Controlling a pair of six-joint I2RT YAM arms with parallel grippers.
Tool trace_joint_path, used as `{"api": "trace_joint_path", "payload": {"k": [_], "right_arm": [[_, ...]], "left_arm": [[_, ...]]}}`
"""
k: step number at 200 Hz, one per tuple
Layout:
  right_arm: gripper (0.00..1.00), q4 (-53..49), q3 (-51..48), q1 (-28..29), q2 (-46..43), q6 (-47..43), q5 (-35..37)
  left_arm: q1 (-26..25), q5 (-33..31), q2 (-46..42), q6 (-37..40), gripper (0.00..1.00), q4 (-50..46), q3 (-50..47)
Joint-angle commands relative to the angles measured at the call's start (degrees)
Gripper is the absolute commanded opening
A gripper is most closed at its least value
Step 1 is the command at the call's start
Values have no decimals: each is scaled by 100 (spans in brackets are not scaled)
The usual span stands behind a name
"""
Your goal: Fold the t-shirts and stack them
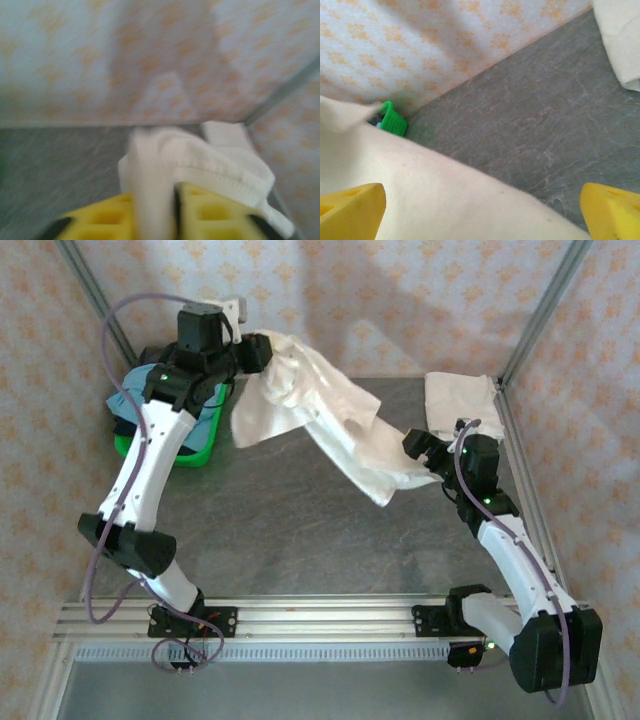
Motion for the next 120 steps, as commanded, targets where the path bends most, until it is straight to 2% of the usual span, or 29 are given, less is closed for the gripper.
{"api": "trace_joint_path", "payload": {"k": [1,26,51,82,104,120], "right_arm": [[99,-442,-11,15,262,47,412],[99,-937,-78,20,549,44,825],[99,-1210,-238,268,765,155,1028],[99,-1182,-385,1268,1170,212,1367],[94,-1006,-309,1897,1743,268,1453],[89,-987,-101,2214,2224,244,1712]], "left_arm": [[278,-139,168,-330,79,605,-1056],[590,-245,115,-402,100,862,-2293],[591,-356,-142,-292,100,1040,-3345],[512,-578,-382,-214,100,1204,-4234],[483,-517,-68,-78,99,1261,-4300],[486,-408,417,-4,91,1133,-3965]]}}
